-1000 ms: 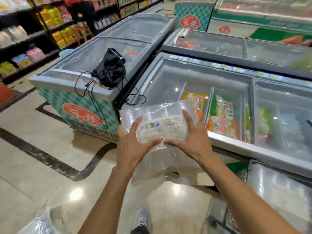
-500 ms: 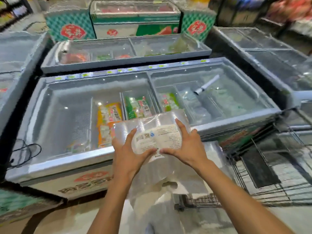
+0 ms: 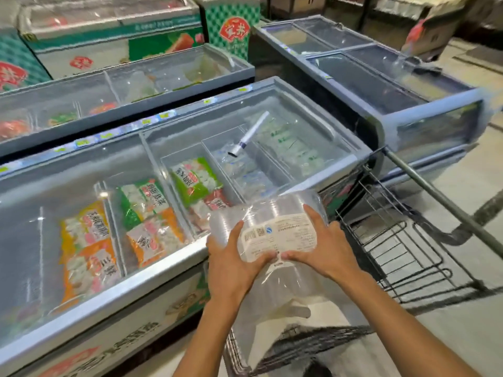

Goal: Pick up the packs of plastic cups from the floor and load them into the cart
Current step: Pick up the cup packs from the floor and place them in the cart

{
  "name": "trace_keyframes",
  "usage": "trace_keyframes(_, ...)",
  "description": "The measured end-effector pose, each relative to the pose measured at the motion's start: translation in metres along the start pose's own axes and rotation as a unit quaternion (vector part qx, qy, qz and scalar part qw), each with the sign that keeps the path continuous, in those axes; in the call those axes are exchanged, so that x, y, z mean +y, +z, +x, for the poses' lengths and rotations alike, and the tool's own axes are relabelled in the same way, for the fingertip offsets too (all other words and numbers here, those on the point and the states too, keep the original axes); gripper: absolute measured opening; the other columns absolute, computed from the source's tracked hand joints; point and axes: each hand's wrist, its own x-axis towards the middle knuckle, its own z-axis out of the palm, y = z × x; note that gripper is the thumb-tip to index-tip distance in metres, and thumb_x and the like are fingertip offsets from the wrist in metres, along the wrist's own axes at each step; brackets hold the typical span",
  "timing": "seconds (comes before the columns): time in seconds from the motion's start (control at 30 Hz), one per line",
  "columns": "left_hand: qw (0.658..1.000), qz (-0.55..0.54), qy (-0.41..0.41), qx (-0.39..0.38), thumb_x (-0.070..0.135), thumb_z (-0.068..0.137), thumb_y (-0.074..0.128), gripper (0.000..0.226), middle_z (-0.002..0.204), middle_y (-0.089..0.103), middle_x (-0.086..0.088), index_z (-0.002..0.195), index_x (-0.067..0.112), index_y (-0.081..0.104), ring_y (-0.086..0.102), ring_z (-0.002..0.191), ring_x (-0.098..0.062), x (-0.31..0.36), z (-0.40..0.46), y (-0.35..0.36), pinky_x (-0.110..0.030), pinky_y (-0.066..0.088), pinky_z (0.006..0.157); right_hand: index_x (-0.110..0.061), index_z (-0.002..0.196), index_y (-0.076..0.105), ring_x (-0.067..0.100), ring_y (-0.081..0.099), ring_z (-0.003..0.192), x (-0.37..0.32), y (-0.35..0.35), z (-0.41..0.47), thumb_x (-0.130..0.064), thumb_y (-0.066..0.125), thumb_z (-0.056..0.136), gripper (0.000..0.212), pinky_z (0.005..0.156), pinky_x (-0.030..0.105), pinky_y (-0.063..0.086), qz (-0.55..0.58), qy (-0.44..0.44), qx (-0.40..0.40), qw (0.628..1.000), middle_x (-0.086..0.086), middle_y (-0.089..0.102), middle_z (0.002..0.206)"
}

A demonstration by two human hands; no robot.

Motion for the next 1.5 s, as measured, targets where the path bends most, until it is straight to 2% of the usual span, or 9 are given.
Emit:
trace_keyframes(0.17, 0.999, 0.021, -0.012, -0.025, 0.090, 0.058, 0.072, 0.109, 0.160, 0.021, -0.012, 0.153, 0.054, 0.033, 0.054, 0.134, -0.031, 0.062, 0.037, 0.104, -0.034, 0.046, 0.108, -0.059, 0.154, 0.001, 0.033, 0.054, 0.117, 0.106, -0.039, 0.066, -0.101, 0.067, 0.039, 0.139, 0.097, 0.048, 0.053, 0.013, 0.024, -0.038, 0.999, 0.013, 0.051, 0.129)
trace_keyframes(0.5, 1.000, -0.027, -0.007, 0.003, 0.084, 0.064, 0.075, 0.116, 0.172, 0.001, 0.005, 0.158, 0.056, 0.013, 0.012, 0.159, -0.022, 0.098, 0.070, 0.213, -0.042, 0.031, 0.120, -0.067, 0.150, 0.004, 0.033, 0.058, 0.119, 0.229, -0.013, 0.158, -0.102, 0.067, 0.041, 0.131, 0.100, 0.051, 0.052, 0.091, 0.089, -0.133, 0.983, 0.012, 0.055, 0.134)
trace_keyframes(0.6, 0.991, -0.080, -0.094, 0.044, 0.076, 0.067, 0.079, 0.128, 0.168, 0.018, 0.004, 0.165, 0.035, 0.007, 0.037, 0.144, -0.018, 0.092, 0.077, 0.231, -0.032, 0.035, 0.113, -0.060, 0.154, 0.009, 0.032, 0.054, 0.124, 0.240, -0.002, 0.169, -0.101, 0.067, 0.045, 0.130, 0.103, 0.051, 0.050, 0.107, 0.101, -0.142, 0.979, 0.011, 0.055, 0.138)
trace_keyframes(0.73, 0.957, -0.179, -0.223, 0.056, 0.085, 0.072, 0.070, 0.099, 0.130, 0.058, -0.018, 0.125, 0.002, 0.062, 0.061, 0.096, -0.024, 0.064, 0.097, 0.256, -0.040, 0.051, 0.079, -0.058, 0.155, 0.015, 0.028, 0.054, 0.124, 0.253, 0.016, 0.180, -0.097, 0.071, 0.049, 0.126, 0.101, 0.053, 0.050, 0.144, 0.104, -0.158, 0.971, 0.004, 0.053, 0.141)
trace_keyframes(0.93, 0.951, -0.224, -0.209, 0.040, 0.099, 0.060, 0.057, 0.086, 0.161, 0.035, 0.008, 0.129, 0.048, 0.054, 0.032, 0.149, -0.011, 0.052, 0.102, 0.286, -0.046, 0.028, 0.124, -0.061, 0.155, 0.004, 0.033, 0.043, 0.142, 0.274, 0.050, 0.193, -0.101, 0.065, 0.049, 0.128, 0.115, 0.056, 0.039, 0.173, 0.155, -0.181, 0.956, 0.007, 0.036, 0.161)
trace_keyframes(1.13, 0.952, -0.245, -0.173, -0.058, 0.096, 0.069, 0.052, 0.083, 0.158, 0.024, 0.035, 0.144, 0.071, 0.028, 0.025, 0.147, 0.005, 0.043, 0.100, 0.304, -0.036, 0.025, 0.121, -0.059, 0.155, 0.022, 0.030, 0.035, 0.147, 0.271, 0.061, 0.196, -0.102, 0.051, 0.062, 0.107, 0.121, 0.055, 0.029, 0.214, 0.160, -0.193, 0.944, 0.004, 0.030, 0.163)
trace_keyframes(1.27, 0.961, -0.201, -0.167, -0.093, 0.081, 0.084, 0.058, 0.073, 0.159, 0.028, 0.018, 0.149, 0.067, 0.029, 0.029, 0.135, 0.004, 0.049, 0.107, 0.329, -0.028, 0.026, 0.108, -0.067, 0.146, 0.035, 0.022, 0.060, 0.128, 0.253, 0.062, 0.195, -0.090, 0.061, 0.072, 0.081, 0.106, 0.050, 0.051, 0.338, 0.140, -0.220, 0.904, -0.004, 0.053, 0.150)
trace_keyframes(1.43, 0.976, -0.139, -0.136, -0.094, 0.071, 0.097, 0.046, 0.055, 0.146, 0.033, 0.006, 0.148, 0.070, 0.025, 0.030, 0.114, 0.025, 0.032, 0.116, 0.356, -0.029, 0.032, 0.103, -0.075, 0.143, 0.024, 0.016, 0.061, 0.126, 0.255, 0.055, 0.207, -0.086, 0.064, 0.074, 0.081, 0.107, 0.046, 0.051, 0.278, 0.099, -0.218, 0.930, -0.014, 0.057, 0.146)
trace_keyframes(1.5, 0.982, -0.115, -0.130, -0.077, 0.067, 0.101, 0.041, 0.051, 0.139, 0.035, 0.003, 0.149, 0.069, 0.025, 0.041, 0.114, 0.014, 0.028, 0.124, 0.367, -0.031, 0.036, 0.102, -0.078, 0.143, 0.014, 0.020, 0.060, 0.127, 0.260, 0.054, 0.217, -0.088, 0.063, 0.074, 0.085, 0.106, 0.051, 0.050, 0.236, 0.083, -0.208, 0.946, -0.009, 0.055, 0.149)
